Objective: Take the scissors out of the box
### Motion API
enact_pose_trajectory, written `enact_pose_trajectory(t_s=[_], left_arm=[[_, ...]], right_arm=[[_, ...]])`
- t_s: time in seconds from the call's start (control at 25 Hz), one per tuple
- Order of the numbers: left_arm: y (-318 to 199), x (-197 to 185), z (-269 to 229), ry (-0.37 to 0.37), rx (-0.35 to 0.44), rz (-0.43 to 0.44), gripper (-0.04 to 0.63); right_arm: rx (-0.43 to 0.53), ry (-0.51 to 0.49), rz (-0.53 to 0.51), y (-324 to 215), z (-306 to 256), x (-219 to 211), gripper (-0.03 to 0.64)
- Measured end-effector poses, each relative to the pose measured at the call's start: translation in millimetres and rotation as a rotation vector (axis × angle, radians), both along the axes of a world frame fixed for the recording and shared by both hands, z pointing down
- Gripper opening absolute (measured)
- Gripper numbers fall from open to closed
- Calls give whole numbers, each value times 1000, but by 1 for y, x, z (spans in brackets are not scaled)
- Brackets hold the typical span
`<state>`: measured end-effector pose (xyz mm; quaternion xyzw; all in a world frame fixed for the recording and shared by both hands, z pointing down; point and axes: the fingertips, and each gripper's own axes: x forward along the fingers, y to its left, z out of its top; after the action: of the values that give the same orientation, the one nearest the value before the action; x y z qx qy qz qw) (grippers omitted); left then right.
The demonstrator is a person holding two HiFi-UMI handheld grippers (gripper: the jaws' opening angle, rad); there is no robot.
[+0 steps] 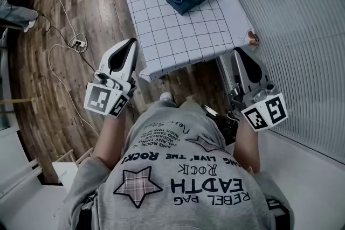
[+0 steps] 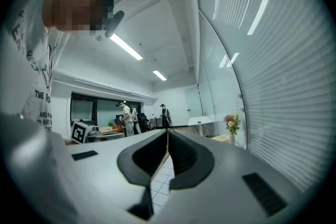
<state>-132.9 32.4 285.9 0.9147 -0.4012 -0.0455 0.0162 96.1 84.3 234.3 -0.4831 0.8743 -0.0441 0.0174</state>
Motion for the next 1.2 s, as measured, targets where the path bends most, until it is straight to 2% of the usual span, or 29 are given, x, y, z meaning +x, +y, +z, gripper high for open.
enact_pose_trajectory(t_s=[0.36,0.68,0.96,1.2], left_arm=[[-17,0,6,10,-14,7,3],[-41,-1,11,0,-24,-61,3],[-85,15,13,-37,-30,-136,3],[-128,34,10,-40,-31,-185,3]], right_arm=[[-8,7,-13,-24,0,-7,15],[9,-63,-98,-60,-3,-7,15],[-1,-106,-178,-111,1,11,15],[-17,-132,-224,-164,4,35,15]])
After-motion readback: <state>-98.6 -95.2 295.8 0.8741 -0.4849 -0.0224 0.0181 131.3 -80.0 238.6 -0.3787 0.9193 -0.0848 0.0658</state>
